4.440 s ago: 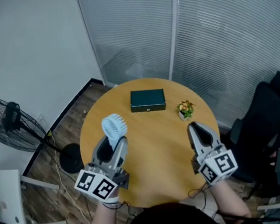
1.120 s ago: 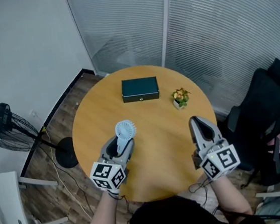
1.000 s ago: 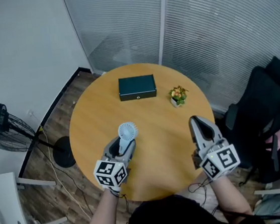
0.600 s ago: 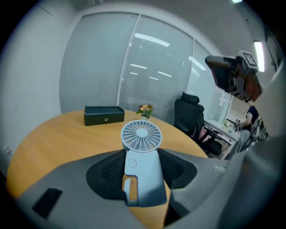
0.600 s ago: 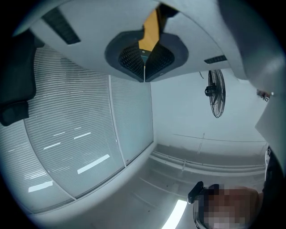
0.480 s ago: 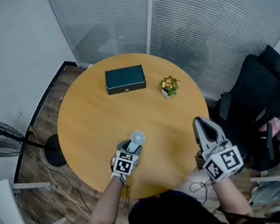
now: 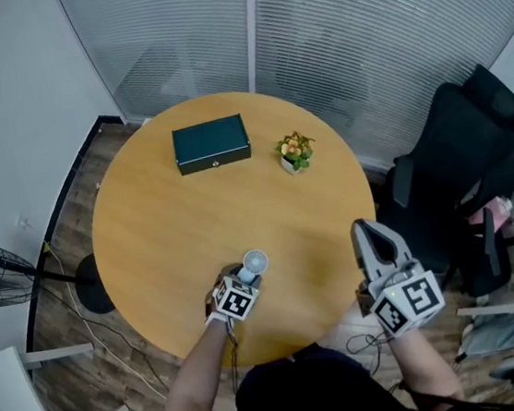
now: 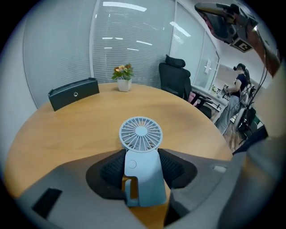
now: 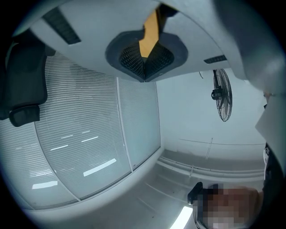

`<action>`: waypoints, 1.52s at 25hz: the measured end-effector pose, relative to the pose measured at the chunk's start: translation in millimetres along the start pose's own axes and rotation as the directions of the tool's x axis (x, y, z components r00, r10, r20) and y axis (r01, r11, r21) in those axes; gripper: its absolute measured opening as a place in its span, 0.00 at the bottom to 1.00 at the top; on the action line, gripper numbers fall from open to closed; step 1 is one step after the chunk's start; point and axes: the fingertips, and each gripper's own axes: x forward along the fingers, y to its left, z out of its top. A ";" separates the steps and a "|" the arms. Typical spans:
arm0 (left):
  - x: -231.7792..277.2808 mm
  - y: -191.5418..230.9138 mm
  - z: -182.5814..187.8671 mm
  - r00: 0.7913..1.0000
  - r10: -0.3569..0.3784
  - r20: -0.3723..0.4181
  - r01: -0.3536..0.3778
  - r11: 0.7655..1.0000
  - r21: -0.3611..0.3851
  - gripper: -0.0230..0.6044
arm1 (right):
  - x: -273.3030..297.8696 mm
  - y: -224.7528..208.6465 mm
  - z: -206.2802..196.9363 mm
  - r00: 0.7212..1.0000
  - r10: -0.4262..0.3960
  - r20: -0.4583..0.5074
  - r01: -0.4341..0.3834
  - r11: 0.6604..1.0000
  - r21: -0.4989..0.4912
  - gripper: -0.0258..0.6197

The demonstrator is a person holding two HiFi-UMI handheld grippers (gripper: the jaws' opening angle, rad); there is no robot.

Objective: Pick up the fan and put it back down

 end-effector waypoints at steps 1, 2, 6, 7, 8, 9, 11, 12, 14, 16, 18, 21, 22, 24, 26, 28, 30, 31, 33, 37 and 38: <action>0.7 -0.7 -0.1 1.000 -0.007 0.003 0.007 1.000 0.010 0.39 | 0.4 -0.2 -0.7 1.000 0.000 -0.003 0.000 1.000 0.001 0.05; 0.0 -1.2 1.9 1.000 -0.016 0.014 0.016 1.000 0.014 0.41 | 1.0 0.0 -1.3 1.000 0.001 -0.005 -0.001 1.000 0.002 0.05; -15.6 0.6 2.7 0.998 -0.038 0.054 0.041 0.997 -0.061 0.48 | 5.5 2.6 -1.7 1.000 0.017 -0.006 -0.017 1.000 -0.001 0.05; -26.1 4.2 6.7 0.996 -0.025 0.082 0.032 0.996 -0.087 0.48 | 7.3 3.6 -1.1 1.000 0.023 -0.003 -0.023 1.000 -0.003 0.05; -39.2 9.7 13.2 0.993 -0.004 0.120 0.018 0.993 -0.115 0.48 | 9.5 4.7 -0.2 1.000 0.030 0.001 -0.030 1.000 -0.005 0.05; -54.2 16.7 20.9 0.986 0.023 0.163 0.001 0.989 -0.146 0.48 | 12.2 6.0 1.0 0.999 0.037 0.005 -0.037 0.999 -0.008 0.05; -89.6 33.0 40.6 0.961 0.089 0.261 -0.030 0.975 -0.221 0.48 | 18.1 9.4 3.4 0.999 0.051 0.013 -0.051 0.999 -0.013 0.05; -109.5 41.2 51.9 0.942 0.126 0.311 -0.043 0.965 -0.260 0.46 | 21.0 11.7 4.2 0.998 0.059 0.015 -0.058 0.998 -0.013 0.05; -151.0 55.5 74.1 0.892 0.200 0.406 -0.064 0.944 -0.324 0.42 | 26.2 17.9 5.3 0.997 0.077 0.019 -0.077 0.997 -0.013 0.05; -192.1 64.8 94.9 0.832 0.260 0.491 -0.071 0.926 -0.370 0.35 | 30.8 25.6 7.0 0.995 0.100 0.025 -0.100 0.995 -0.015 0.05; -229.9 69.0 112.0 0.775 0.308 0.552 -0.074 0.912 -0.404 0.29 | 34.6 34.7 9.9 0.991 0.126 0.032 -0.126 0.992 -0.018 0.05; -280.3 69.8 130.9 0.699 0.380 0.606 -0.100 0.891 -0.443 0.19 | 38.2 48.9 14.4 0.986 0.164 0.039 -0.163 0.986 -0.024 0.04; -295.5 69.0 136.2 0.673 0.402 0.621 -0.113 0.886 -0.450 0.15 | 39.1 53.3 15.8 0.984 0.176 0.040 -0.175 0.984 -0.027 0.04; -322.7 65.3 145.4 0.625 0.436 0.648 -0.139 0.879 -0.457 0.11 | 40.2 61.2 18.2 0.979 0.197 0.044 -0.196 0.980 -0.033 0.04; -346.5 59.3 153.5 0.586 0.456 0.670 -0.166 0.877 -0.452 0.08 | 40.1 68.3 22.2 0.975 0.215 0.053 -0.213 0.976 -0.039 0.04; -367.2 52.1 160.8 0.556 0.468 0.687 -0.199 0.877 -0.437 0.06 | 39.0 74.7 27.6 0.971 0.231 0.063 -0.228 0.972 -0.049 0.04; -383.6 45.9 166.1 0.531 0.483 0.696 -0.243 0.874 -0.421 0.06 | 38.0 81.0 33.1 0.966 0.248 0.074 -0.244 0.967 -0.068 0.04; -390.2 43.3 167.9 0.520 0.491 0.699 -0.264 0.871 -0.415 0.05 | 37.7 83.9 35.3 0.963 0.257 0.078 -0.251 0.965 -0.080 0.04; -400.0 39.1 169.4 0.502 0.506 0.701 -0.296 0.863 -0.410 0.05 | 36.9 89.3 37.7 0.958 0.274 0.082 -0.266 0.959 -0.098 0.04; -406.8 36.3 165.9 0.485 0.531 0.695 -0.312 0.847 -0.430 0.05 | 36.3 95.5 39.1 0.950 0.303 0.080 -0.292 0.949 -0.121 0.04; -407.8 36.1 164.4 0.482 0.536 0.693 -0.312 0.844 -0.437 0.05 | 36.5 96.8 39.5 0.948 0.308 0.079 -0.297 0.947 -0.126 0.04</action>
